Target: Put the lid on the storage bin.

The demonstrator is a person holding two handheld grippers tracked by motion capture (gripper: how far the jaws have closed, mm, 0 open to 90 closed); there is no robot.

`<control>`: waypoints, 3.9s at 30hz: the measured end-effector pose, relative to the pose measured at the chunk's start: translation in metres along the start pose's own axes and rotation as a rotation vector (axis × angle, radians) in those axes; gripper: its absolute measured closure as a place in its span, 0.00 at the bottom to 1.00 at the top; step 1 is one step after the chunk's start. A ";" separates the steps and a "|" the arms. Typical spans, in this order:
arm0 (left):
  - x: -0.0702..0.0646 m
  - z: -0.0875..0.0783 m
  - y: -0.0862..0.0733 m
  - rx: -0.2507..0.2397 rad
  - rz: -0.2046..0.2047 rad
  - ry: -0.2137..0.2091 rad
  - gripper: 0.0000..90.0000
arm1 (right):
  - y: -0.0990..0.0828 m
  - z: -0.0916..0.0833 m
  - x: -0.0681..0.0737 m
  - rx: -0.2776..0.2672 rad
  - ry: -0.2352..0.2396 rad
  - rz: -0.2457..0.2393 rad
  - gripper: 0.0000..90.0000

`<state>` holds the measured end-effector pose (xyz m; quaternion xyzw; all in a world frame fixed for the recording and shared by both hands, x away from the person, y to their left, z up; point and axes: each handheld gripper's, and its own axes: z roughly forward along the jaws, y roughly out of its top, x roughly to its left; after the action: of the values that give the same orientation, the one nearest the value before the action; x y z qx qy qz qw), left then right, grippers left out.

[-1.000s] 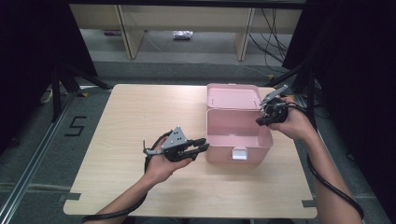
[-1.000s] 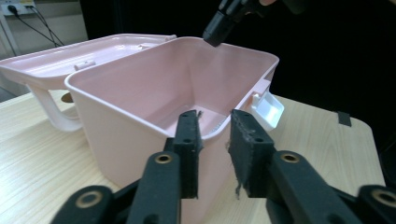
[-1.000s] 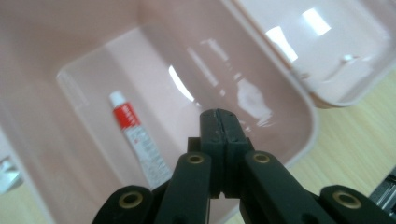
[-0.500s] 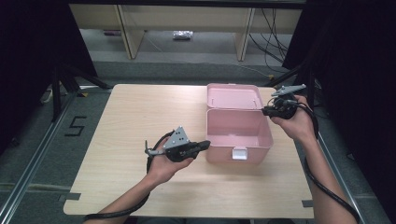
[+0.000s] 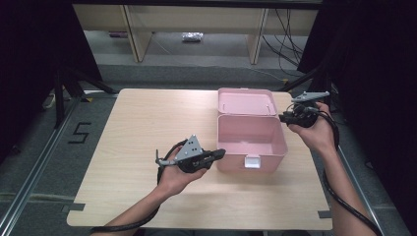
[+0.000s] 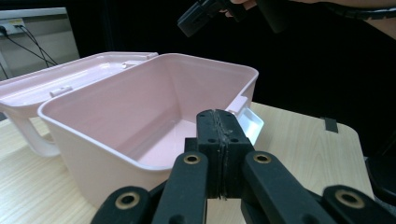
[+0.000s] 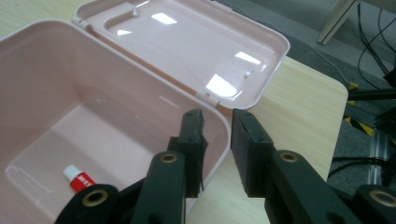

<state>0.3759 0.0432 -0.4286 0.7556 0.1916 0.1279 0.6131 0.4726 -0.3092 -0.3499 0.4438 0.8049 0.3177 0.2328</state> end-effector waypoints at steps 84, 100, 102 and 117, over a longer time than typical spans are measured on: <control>-0.025 0.086 -0.019 0.052 0.084 -0.118 0.99 | 0.059 0.115 -0.060 0.150 -0.124 0.324 0.83; -0.025 0.086 -0.021 0.049 0.073 -0.117 0.99 | 0.059 0.130 -0.064 0.176 -0.132 0.322 0.86; -0.024 0.085 -0.021 0.051 0.073 -0.118 0.99 | 0.060 0.130 -0.060 0.188 -0.122 0.374 0.87; -0.024 0.086 -0.020 0.055 0.073 -0.122 0.99 | 0.058 0.140 -0.063 0.192 -0.135 0.360 0.91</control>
<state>0.3880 -0.0394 -0.4655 0.7849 0.1299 0.0986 0.5978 0.6286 -0.2971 -0.3987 0.6208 0.7219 0.2454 0.1824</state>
